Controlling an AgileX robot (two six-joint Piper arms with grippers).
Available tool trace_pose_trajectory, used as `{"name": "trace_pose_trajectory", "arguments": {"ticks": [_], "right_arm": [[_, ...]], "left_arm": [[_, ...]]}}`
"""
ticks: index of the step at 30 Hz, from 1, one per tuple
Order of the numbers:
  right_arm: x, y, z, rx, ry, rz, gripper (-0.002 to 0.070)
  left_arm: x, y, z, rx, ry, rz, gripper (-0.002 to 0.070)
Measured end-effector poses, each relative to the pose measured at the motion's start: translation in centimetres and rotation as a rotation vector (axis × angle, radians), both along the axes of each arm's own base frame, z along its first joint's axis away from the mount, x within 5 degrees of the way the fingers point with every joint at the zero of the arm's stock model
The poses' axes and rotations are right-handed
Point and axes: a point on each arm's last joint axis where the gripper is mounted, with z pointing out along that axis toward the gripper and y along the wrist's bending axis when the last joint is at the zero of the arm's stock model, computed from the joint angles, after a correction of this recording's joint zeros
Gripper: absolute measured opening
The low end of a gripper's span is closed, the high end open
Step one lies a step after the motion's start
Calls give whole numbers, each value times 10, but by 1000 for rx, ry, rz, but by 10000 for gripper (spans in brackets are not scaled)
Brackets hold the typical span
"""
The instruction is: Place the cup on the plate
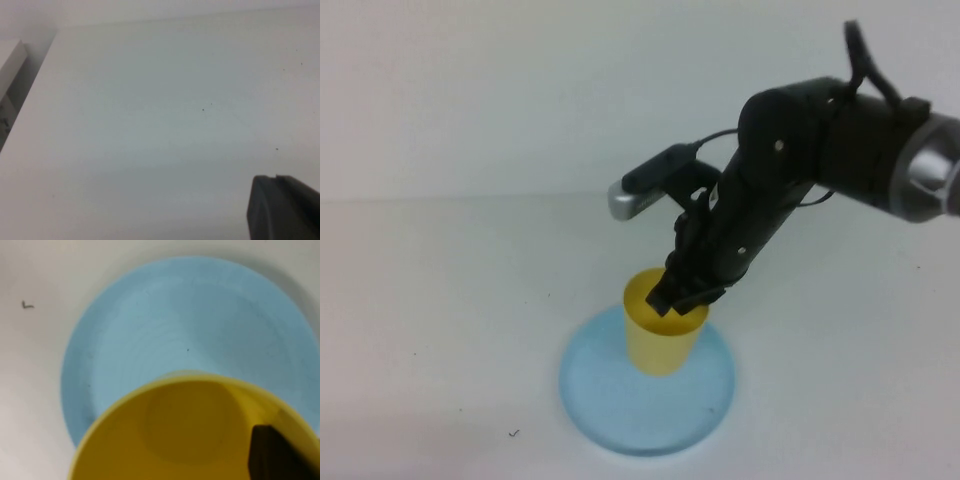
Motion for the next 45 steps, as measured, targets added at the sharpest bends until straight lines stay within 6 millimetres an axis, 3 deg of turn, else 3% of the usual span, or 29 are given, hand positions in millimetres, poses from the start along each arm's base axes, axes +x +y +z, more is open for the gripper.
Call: {"name": "trace_pose_trajectory", "arguments": {"ticks": [9, 26, 30, 36, 42, 45], "right_arm": [[13, 9, -63, -66, 88, -13, 40], [18, 15, -61, -67, 113, -4, 62], [22, 18, -49, -69, 120, 9, 123], [27, 23, -14, -42, 101, 10, 250], [33, 26, 34, 5, 28, -16, 277], [36, 27, 69, 66, -64, -42, 277]], "left_arm": [[0, 0, 0, 0, 0, 0, 0], [0, 0, 0, 0, 0, 0, 0], [0, 0, 0, 0, 0, 0, 0], [0, 0, 0, 0, 0, 0, 0], [0, 0, 0, 0, 0, 0, 0], [0, 0, 0, 0, 0, 0, 0]]}}
